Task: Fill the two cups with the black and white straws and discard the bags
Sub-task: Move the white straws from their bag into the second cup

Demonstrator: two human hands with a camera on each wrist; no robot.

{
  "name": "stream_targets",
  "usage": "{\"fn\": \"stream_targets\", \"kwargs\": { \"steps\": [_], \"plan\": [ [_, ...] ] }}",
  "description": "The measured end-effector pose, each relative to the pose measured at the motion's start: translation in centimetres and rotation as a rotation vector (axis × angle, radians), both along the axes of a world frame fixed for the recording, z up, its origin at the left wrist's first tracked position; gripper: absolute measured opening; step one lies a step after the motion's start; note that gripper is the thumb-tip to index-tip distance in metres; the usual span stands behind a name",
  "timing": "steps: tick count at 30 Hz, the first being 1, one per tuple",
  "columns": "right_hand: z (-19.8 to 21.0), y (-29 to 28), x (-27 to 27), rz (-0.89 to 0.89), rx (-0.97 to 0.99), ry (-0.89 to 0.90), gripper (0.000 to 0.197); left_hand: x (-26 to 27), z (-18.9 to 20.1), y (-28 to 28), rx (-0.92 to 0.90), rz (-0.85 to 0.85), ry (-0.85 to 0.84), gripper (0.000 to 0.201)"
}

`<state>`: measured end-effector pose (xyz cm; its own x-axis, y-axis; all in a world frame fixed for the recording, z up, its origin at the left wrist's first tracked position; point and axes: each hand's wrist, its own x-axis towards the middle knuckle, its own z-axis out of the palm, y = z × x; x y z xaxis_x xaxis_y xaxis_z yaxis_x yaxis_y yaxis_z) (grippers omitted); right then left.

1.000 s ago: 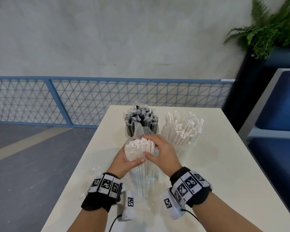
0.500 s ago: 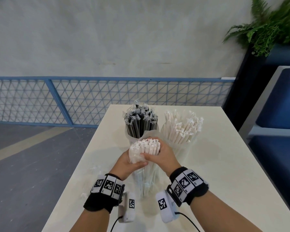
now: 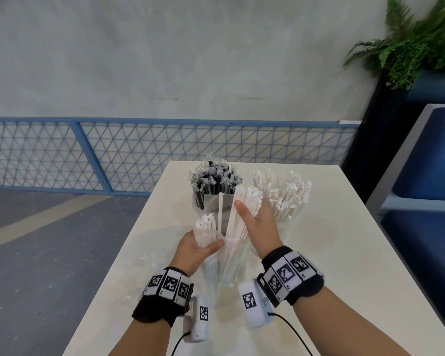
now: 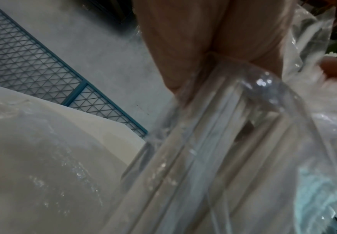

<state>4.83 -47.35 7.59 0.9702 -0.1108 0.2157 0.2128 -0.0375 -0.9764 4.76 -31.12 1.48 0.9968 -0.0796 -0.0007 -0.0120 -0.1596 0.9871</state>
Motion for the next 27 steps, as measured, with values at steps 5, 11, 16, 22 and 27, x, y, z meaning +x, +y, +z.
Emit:
{"fn": "stream_targets", "kwargs": {
  "steps": [5, 11, 16, 22, 27],
  "plan": [
    [2.8, -1.3, 1.5, -0.069, 0.124, 0.005, 0.078, -0.1, 0.3, 0.0, 0.002, -0.015, 0.018, 0.012],
    [3.8, -1.7, 1.8, -0.058, 0.311, 0.036, 0.055, -0.5, 0.6, -0.8, -0.009, -0.002, -0.021, 0.012],
    [3.7, -2.1, 1.3, 0.171, 0.327, 0.023, 0.031, -0.2, 0.5, -0.8, 0.011, 0.033, -0.025, 0.015],
    [3.2, -1.4, 0.6, 0.200, 0.242, 0.018, 0.026, -0.1, 0.4, -0.9, 0.034, 0.047, -0.031, 0.017],
    [3.6, -1.0, 1.1, -0.041, 0.199, -0.005, 0.023, -0.4, 0.5, -1.1, 0.009, 0.030, -0.032, 0.016]
  ]
}}
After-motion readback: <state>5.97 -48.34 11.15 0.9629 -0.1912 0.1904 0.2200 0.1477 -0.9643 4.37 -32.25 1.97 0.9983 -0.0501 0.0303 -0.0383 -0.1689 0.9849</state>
